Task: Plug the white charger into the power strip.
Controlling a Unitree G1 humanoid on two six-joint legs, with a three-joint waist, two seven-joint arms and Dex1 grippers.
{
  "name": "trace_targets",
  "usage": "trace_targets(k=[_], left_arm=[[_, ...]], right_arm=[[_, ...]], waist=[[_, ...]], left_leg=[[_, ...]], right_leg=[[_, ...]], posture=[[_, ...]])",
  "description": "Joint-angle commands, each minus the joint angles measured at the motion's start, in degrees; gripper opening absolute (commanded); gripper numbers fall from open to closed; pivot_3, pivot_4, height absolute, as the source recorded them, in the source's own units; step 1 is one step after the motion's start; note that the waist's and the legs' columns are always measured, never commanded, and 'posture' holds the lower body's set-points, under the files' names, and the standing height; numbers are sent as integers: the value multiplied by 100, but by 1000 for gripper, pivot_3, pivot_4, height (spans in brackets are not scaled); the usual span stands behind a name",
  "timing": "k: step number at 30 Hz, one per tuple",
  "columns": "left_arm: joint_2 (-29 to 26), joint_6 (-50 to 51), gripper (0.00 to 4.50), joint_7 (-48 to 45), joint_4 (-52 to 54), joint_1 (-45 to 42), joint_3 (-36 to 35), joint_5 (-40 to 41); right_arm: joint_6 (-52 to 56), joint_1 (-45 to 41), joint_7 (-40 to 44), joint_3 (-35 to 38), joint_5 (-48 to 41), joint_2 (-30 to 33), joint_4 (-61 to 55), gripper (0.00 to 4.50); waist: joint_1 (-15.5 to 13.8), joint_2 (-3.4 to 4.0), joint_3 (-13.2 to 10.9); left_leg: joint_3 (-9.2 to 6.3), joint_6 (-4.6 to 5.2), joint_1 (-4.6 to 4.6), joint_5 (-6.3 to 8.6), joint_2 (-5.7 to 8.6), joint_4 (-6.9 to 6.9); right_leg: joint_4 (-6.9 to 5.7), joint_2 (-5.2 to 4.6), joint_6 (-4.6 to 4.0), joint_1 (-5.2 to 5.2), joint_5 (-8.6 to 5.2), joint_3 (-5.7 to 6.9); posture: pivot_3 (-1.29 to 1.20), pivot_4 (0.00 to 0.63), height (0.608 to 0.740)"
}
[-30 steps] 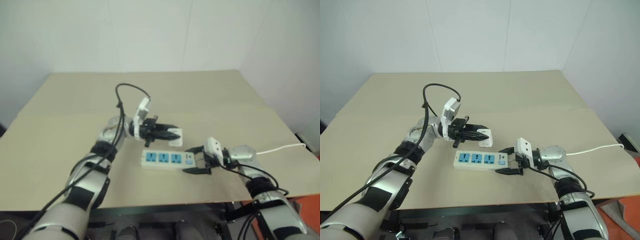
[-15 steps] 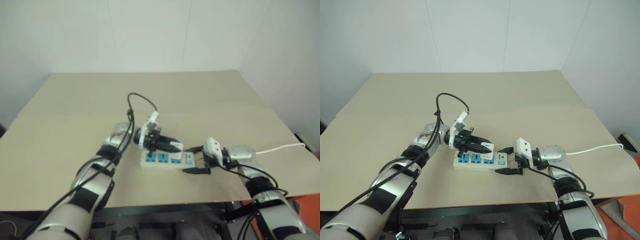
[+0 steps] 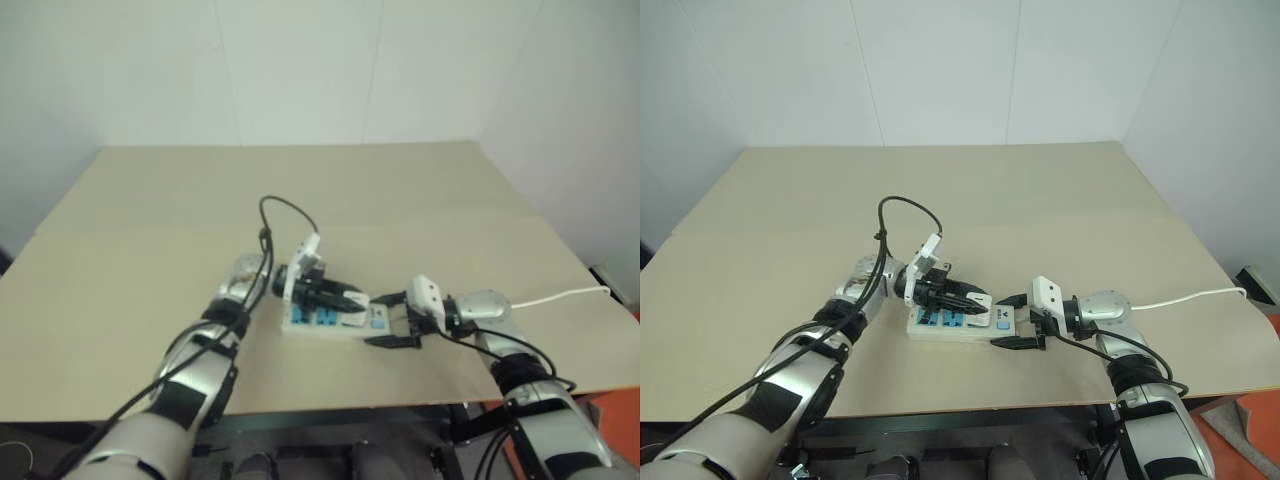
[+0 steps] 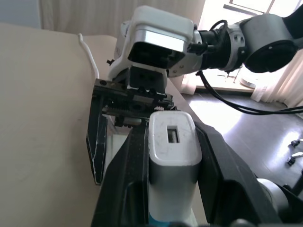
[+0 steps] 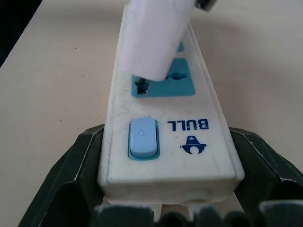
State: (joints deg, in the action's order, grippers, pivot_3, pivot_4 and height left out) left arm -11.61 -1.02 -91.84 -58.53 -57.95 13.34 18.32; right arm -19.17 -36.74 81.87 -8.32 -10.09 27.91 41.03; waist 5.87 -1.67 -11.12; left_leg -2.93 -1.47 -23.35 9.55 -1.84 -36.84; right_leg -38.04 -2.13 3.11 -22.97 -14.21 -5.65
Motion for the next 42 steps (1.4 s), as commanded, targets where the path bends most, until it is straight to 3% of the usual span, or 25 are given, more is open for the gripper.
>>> trace_targets(k=[1, 12, 18, 42], left_arm=[[55, -176, 1008, -17, -157, -124, -111, -266], [128, -668, 1008, 343, -73, 73, -135, -876], [134, -410, 1008, 306, 434, 387, -341, -734], [72, -910, 1008, 778, -213, 926, 80, -1473]], right_arm=[[-42, 50, -93, -13, 102, -22, 0, 3430], [-59, 91, -140, 3, 110, -4, -44, 3430], [-54, 138, -153, -6, 99, -11, -102, 3430], [-86, 177, -210, -22, 184, 2, -140, 3430]], waist=[[-1, 0, 0], [-5, -1, 0], [-15, -2, 5], [-35, -19, 146]], left_leg=[[0, 0, 0, 0, 0, 1], [-3, -1, 40, 1, 0, 2], [-3, -1, 54, 1, 0, 3], [-4, -2, 63, 2, -1, 16]], right_leg=[[0, 1, 0, 0, 0, 0], [15, 0, 2, 52, -1, 4], [25, -1, 3, 70, -1, 4], [46, -3, 0, 82, -3, 7]], posture=[[0, 150, 740], [0, 150, 740], [0, 150, 740], [0, 150, 740]])
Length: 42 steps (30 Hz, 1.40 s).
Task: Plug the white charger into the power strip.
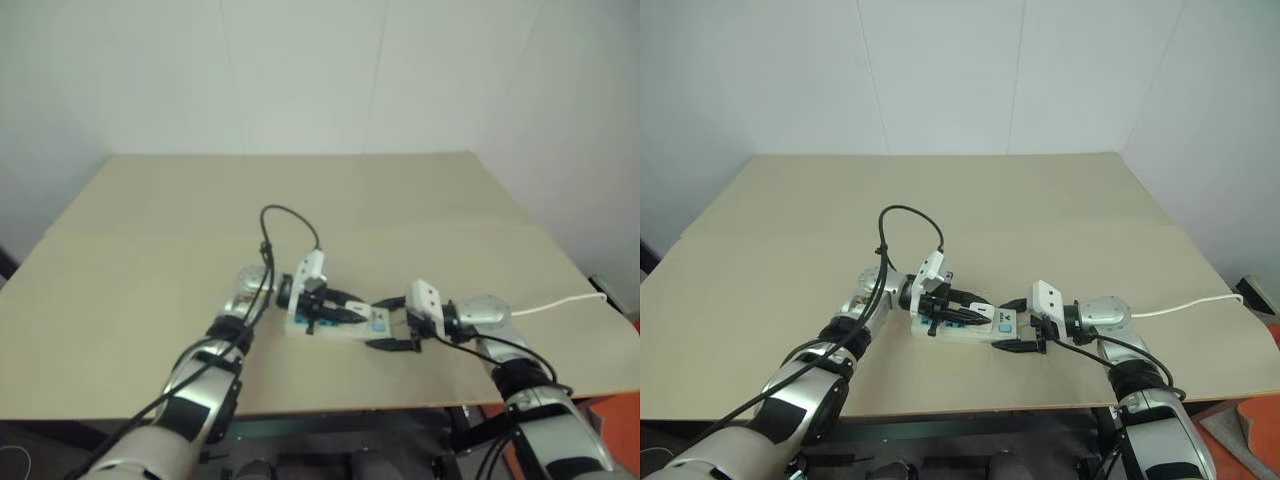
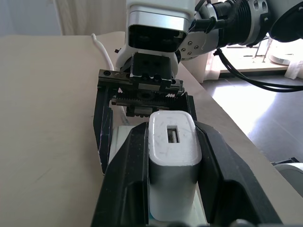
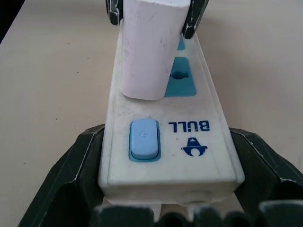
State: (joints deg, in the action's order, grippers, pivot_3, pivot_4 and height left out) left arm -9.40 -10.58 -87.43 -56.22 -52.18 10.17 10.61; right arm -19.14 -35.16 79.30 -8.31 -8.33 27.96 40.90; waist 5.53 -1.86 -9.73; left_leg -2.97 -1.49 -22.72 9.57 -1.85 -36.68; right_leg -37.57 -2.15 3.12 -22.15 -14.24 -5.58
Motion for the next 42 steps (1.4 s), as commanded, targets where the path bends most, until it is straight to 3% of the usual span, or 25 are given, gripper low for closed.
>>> trace_targets(k=[1, 37, 38, 42], left_arm=[[-155, 63, 1008, 339, -448, 358, 385, -687], [-267, -101, 1008, 419, -418, 626, 435, -682], [-267, -123, 1742, 398, -398, 645, 418, -658], [-250, -141, 3000, 475, -346, 682, 346, -632]], right_arm=[[-91, 25, 40, -20, 14, -6, -133, 3430], [-157, 115, -88, -2, 65, 16, -176, 3430], [-152, 115, -85, -2, 60, 13, -177, 3430], [-146, 113, -81, -5, 54, 13, -176, 3430]], waist=[[-1, 1, 10], [-3, -6, 32], [6, -2, 34], [11, 6, 38]], left_leg=[[0, 0, 3, 0, 0, 0], [-6, -3, 78, 2, 2, 67], [-6, -3, 78, 2, 2, 68], [-4, -3, 80, 2, 1, 82]], right_leg=[[0, 0, -1, 2, 0, 0], [74, -3, -41, 87, -24, -1], [75, -3, -41, 87, -24, -1], [76, -3, -51, 82, -30, -2]], posture=[[0, 150, 740], [0, 150, 740], [0, 150, 740], [0, 150, 740]])
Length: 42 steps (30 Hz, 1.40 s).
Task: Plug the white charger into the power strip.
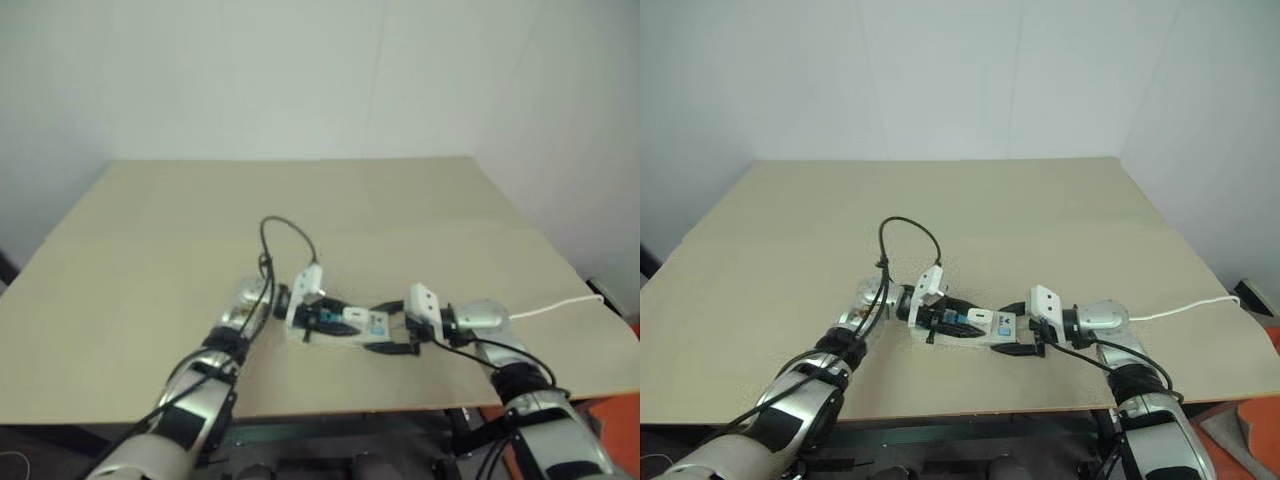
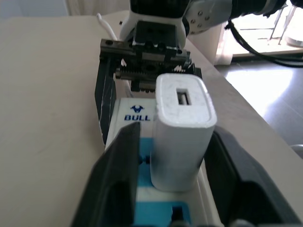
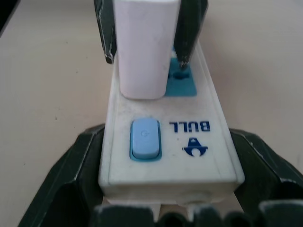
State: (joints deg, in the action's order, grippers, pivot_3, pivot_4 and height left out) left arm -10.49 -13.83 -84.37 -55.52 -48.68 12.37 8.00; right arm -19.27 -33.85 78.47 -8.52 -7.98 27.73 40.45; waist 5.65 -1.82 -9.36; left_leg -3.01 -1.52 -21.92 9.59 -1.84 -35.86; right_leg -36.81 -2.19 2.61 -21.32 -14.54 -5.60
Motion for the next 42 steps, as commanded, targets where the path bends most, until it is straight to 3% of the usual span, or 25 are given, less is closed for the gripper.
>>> trace_targets(k=[1, 5, 10, 14, 17, 20, 25, 33, 42], left_arm=[[-137, 183, 3318, 176, -409, 335, 112, -357], [-146, 323, 4470, 10, -313, 253, -139, -71], [-456, 874, 4470, -614, 92, 120, -515, 380], [-904, 1428, 4470, -807, 439, -38, -1046, 929], [-1353, 1358, 4500, -557, 295, -165, -1434, 989], [-1765, 1147, 4500, -611, 222, -90, -1527, 844], [-2291, 1077, 4500, -808, 476, 257, -1515, 859], [-3080, 1220, 4500, -813, 1343, 1047, -1326, 1069], [-3292, 1813, 4500, -813, 2183, 1157, -1075, 1376]], right_arm=[[-133, -19, 3, 15, 18, 37, -131, 3430], [-119, -21, 5, 8, 17, 36, -136, 3430], [-95, -26, -45, 13, 36, 46, -170, 3430], [567, -115, 32, 42, -87, 72, -263, 3430], [870, -141, 148, 89, -210, 134, -350, 4399], [868, 0, 277, 161, -311, 303, -619, 4475], [1022, 504, 558, 501, -722, 946, -1531, 4475], [1314, 1553, 862, 1627, -1433, 2559, -3013, 4475], [1334, 2436, 386, 2497, -1459, 3132, -3438, 4475]], waist=[[-1, 3, 2], [2, 3, 2], [26, 4, 1], [25, 6, -27], [-11, 7, -43], [-29, 9, -48], [-163, 25, -67], [-250, 35, -137], [-294, 32, -141]], left_leg=[[0, 0, 0, 0, 0, 3], [0, 0, 0, 0, 1, 3], [2, 0, -25, 0, 0, 7], [1, 2, -77, -1, 0, 5], [-2, 2, -109, -2, -1, 3], [1, 2, -159, -2, 0, 2], [3, 0, -193, 0, 1, 8], [6, -1, -199, 0, -1, 4], [17, -1, -194, 0, -3, -5]], right_leg=[[0, 0, -1, -2, 0, 0], [0, 0, 0, -3, 0, -1], [-1, 1, -1, -35, 0, -2], [-20, 5, 40, -97, 23, -4], [-20, 6, 41, -125, 25, 0], [-19, 5, 42, -173, 25, -1], [-9, 1, 43, -199, 21, 3], [-7, -5, 41, -203, 17, 7], [-13, -7, 40, -202, 18, 3]], posture=[[0, 150, 740], [0, 150, 740], [0, 150, 740], [0, 150, 740], [0, 150, 740], [0, 150, 740], [0, 150, 740], [0, 150, 740], [0, 150, 740]])
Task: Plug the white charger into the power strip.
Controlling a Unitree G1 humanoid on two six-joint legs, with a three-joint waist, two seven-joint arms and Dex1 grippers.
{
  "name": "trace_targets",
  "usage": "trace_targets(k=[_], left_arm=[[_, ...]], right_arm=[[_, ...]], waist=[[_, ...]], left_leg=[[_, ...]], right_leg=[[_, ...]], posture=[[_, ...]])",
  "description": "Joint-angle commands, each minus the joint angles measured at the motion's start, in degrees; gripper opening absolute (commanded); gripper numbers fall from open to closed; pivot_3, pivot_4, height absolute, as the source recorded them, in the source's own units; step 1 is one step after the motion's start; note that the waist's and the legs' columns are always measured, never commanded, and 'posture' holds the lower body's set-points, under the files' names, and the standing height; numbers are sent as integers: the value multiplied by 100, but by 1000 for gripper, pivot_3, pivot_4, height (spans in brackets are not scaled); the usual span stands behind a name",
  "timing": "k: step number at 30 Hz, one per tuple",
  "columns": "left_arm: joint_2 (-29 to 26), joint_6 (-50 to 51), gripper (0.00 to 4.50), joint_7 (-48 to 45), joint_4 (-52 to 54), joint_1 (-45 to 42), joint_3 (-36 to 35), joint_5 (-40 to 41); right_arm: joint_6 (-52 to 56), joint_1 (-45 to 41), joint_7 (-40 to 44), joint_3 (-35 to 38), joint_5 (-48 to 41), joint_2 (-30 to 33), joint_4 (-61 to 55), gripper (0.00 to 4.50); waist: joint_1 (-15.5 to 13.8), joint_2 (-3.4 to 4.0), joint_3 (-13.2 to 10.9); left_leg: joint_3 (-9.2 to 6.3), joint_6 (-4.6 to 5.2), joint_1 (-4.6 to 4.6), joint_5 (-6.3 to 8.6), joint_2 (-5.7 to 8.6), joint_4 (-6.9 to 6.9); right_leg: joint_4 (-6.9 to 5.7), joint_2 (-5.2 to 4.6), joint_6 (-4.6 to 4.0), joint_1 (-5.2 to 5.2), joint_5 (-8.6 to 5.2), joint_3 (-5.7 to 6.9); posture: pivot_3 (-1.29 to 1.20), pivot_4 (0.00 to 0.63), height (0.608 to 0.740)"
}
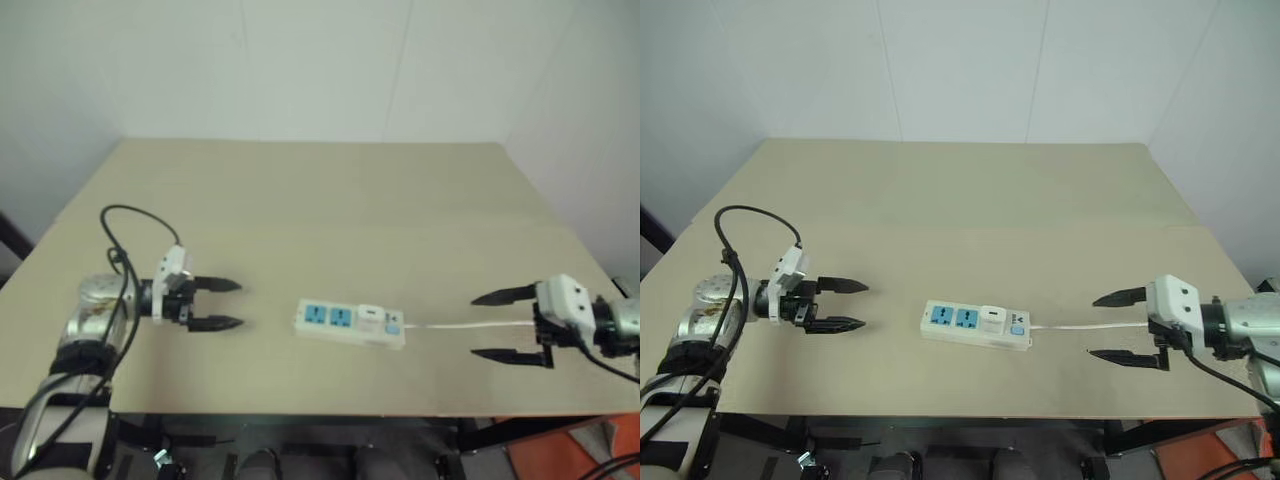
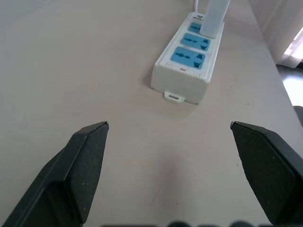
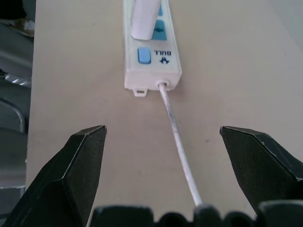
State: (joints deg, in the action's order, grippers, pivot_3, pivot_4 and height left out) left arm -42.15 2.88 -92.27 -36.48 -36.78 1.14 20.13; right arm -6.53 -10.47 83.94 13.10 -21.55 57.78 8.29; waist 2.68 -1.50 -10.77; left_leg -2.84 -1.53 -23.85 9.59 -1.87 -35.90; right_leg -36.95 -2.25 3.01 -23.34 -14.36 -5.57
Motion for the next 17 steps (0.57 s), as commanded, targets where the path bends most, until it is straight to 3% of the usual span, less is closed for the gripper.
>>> trace_targets(k=[1, 17], left_arm=[[-118, 202, 4500, -23, 308, -61, 66, 183], [-183, 686, 4500, -23, 102, -904, 1093, 853]], right_arm=[[52, 161, -221, 373, -83, 137, -257, 4475], [325, -111, -901, 436, 58, 345, -52, 4475]], waist=[[3, 0, -1], [1, -2, -3]], left_leg=[[1, 0, 0, 0, -1, 0], [2, 0, -2, 0, 1, -4]], right_leg=[[0, 0, 0, 0, 0, 0], [-2, 1, 1, 0, 0, -1]], posture=[[0, 150, 740], [0, 150, 740]])
